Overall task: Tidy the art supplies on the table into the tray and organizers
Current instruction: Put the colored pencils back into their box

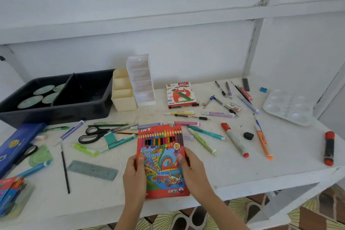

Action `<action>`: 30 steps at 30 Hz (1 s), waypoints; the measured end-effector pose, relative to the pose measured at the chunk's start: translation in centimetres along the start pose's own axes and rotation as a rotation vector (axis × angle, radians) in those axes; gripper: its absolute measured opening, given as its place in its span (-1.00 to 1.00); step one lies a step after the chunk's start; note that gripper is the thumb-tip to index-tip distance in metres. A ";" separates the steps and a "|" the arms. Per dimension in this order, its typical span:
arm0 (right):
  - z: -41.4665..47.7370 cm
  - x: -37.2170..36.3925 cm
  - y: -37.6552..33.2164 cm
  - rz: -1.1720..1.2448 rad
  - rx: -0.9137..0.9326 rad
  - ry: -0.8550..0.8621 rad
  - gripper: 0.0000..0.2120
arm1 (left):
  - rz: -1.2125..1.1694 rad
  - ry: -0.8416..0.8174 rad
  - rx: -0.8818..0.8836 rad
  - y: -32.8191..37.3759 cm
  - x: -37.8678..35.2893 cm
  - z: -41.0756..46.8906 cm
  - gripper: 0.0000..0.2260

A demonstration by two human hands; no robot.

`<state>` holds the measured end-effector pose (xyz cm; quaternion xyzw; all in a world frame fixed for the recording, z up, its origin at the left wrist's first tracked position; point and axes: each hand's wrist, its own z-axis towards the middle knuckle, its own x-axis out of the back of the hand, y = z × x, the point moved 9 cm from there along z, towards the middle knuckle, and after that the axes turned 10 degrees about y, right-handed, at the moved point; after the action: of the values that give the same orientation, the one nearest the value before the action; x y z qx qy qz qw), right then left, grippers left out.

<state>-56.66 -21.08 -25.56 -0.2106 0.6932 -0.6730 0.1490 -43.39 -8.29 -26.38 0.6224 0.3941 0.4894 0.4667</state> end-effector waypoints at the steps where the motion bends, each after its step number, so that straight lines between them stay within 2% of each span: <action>1: 0.0 0.2 0.4 -0.084 0.016 0.056 -0.93 | 0.056 0.050 -0.032 -0.4 0.8 0.2 -0.82; 4: -0.1 0.9 0.8 -0.228 0.036 0.204 -0.94 | 0.217 0.157 -0.134 -1.4 2.5 0.7 -0.86; 9: 0.3 1.3 1.5 -0.385 -0.068 0.220 -0.79 | 0.424 0.272 -0.396 0.0 3.1 -0.4 -0.79; 11: 0.7 1.5 1.7 -0.398 -0.112 0.201 -0.79 | 0.509 0.251 -0.496 0.7 2.4 -1.1 -0.81; 14: 0.8 1.6 1.7 -0.329 -0.154 0.161 -0.84 | 0.639 0.217 -0.540 0.7 1.6 -1.5 -0.83; 18: 0.5 2.0 1.9 -0.391 -0.166 0.199 -0.80 | 0.738 0.212 -0.675 1.2 0.7 -2.3 -0.81; 23: 0.0 1.7 1.7 -0.529 -0.137 0.224 -0.80 | 0.753 0.187 -0.618 0.3 0.3 -2.2 -0.77; 26: -0.1 1.9 1.0 -0.643 -0.122 0.138 -0.75 | 0.731 0.165 -0.696 0.8 0.2 -2.0 -0.77; 28: 0.3 2.6 0.2 -0.762 -0.061 0.125 -0.70 | 0.699 0.099 -0.758 1.0 -0.1 -1.5 -0.77; 30: 0.7 2.7 -1.4 -0.754 0.116 0.137 -0.76 | 0.692 0.006 -0.818 1.2 -0.5 -0.9 -0.69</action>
<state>-58.52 -23.07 -23.94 -0.3964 0.5364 -0.7311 -0.1437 -44.35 -8.86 -25.22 0.4820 -0.0558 0.7299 0.4814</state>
